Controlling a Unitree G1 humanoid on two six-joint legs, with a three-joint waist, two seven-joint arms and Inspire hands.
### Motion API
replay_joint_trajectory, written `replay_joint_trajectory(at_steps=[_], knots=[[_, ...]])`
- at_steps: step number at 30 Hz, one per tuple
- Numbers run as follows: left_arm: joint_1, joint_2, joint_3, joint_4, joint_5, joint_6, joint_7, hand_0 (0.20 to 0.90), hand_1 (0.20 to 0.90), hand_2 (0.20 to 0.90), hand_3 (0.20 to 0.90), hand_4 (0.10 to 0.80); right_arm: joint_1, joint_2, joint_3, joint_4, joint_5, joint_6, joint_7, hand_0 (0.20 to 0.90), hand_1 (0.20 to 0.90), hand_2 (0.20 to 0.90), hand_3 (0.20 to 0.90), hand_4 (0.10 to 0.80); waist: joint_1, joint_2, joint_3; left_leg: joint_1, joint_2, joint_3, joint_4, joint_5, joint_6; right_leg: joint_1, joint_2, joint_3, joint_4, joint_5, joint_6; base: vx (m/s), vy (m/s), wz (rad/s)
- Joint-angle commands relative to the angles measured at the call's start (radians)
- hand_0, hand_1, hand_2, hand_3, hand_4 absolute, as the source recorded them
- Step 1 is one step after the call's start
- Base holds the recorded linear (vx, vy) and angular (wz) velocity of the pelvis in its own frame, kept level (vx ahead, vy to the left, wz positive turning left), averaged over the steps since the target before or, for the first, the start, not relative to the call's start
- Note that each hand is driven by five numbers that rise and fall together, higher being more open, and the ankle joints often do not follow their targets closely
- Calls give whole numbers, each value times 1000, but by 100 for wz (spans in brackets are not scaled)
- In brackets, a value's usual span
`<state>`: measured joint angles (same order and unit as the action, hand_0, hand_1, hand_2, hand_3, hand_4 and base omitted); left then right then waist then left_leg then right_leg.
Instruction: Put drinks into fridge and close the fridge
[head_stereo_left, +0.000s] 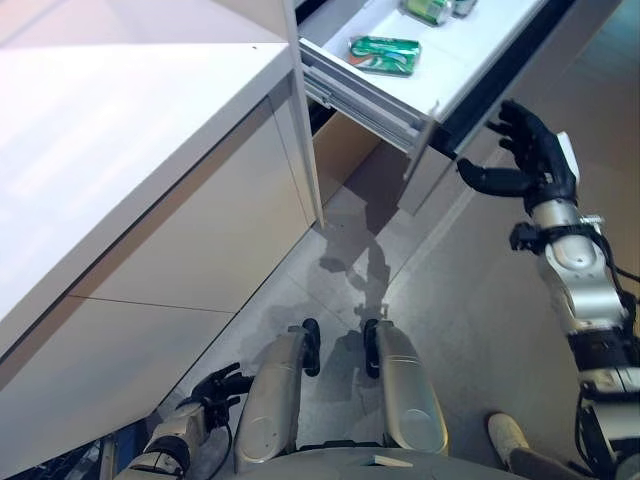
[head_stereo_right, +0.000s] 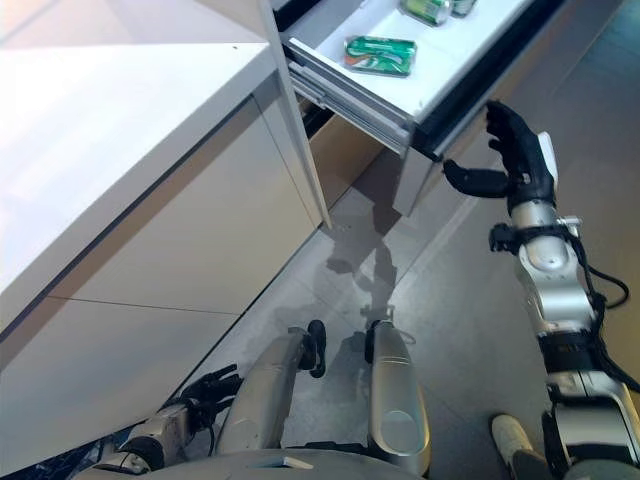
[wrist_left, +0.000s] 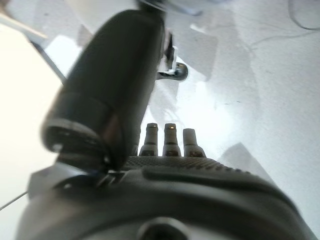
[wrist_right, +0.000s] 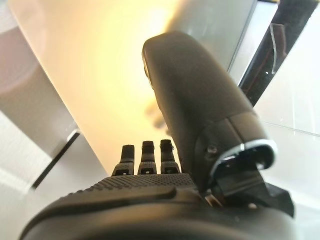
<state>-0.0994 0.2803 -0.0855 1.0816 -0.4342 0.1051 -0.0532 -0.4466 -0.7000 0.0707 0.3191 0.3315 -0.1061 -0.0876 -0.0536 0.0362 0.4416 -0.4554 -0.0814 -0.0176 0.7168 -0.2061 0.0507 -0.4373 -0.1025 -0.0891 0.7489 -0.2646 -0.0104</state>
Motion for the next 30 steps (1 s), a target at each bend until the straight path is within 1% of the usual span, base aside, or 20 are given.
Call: replay_joint_trajectory(at_steps=[1,4,8,13,16,19,23,24,27,30], knots=[[17,41,-55,-10,-15,-16,-1,900,900,900,900,800,-277,9,63,-44,11,-145,34,900,900,900,900,800,85,-32,-52,73,-36,30,21,-130,51,87,15,-9,-35,-6,-54,114,2,20],[19,38,-62,4,6,-6,-3,900,900,900,900,800,-335,41,104,4,32,-136,45,900,900,900,900,800,109,-38,-64,98,-36,24,25,-136,50,124,4,-23,-36,-11,-53,138,-1,13],[33,34,-81,21,33,7,-5,900,900,900,900,800,-419,96,172,76,51,-113,42,900,900,900,900,800,146,-41,-86,162,-33,12,-7,-128,46,203,-10,-40,-75,0,-46,188,3,17],[47,41,-110,39,55,21,-14,900,900,900,900,800,-522,175,255,154,68,-102,44,900,900,900,900,800,190,-44,-116,227,-34,-5,-82,-94,37,286,-15,-57,-161,32,-33,173,4,15],[48,49,-130,37,56,22,-17,900,900,900,900,800,-590,228,316,196,72,-77,22,900,900,900,900,800,219,-40,-122,256,-35,-20,-133,-69,33,321,-12,-65,-215,53,-24,79,12,15],[44,56,-142,34,55,22,-20,900,900,900,900,800,-642,266,354,248,87,-76,2,900,900,900,900,800,240,-35,-129,282,-33,-31,-191,-42,28,351,-12,-78,-266,69,-16,33,30,17],[36,58,-153,29,49,22,-21,900,900,900,900,800,-673,283,365,284,115,-88,-23,900,900,900,900,800,252,-33,-136,308,-31,-40,-253,-13,22,374,-14,-92,-316,87,-7,-13,31,24],[37,61,-156,26,43,17,-24,900,900,900,900,800,-676,280,361,295,118,-85,-55,900,900,900,900,800,255,-35,-142,319,-29,-43,-283,0,17,385,-15,-98,-344,96,0,-35,20,10],[44,66,-148,22,48,8,-35,900,900,900,900,800,-663,256,339,312,177,-70,-97,900,900,900,900,800,253,-44,-160,349,-23,-50,-347,24,7,411,-12,-104,-409,114,12,-63,20,11],[63,65,-130,17,44,-9,-43,900,900,900,900,800,-588,216,298,298,197,-26,-122,900,900,900,900,800,235,-59,-190,386,-14,-54,-419,50,-2,439,-2,-94,-486,138,27,-56,22,2]])
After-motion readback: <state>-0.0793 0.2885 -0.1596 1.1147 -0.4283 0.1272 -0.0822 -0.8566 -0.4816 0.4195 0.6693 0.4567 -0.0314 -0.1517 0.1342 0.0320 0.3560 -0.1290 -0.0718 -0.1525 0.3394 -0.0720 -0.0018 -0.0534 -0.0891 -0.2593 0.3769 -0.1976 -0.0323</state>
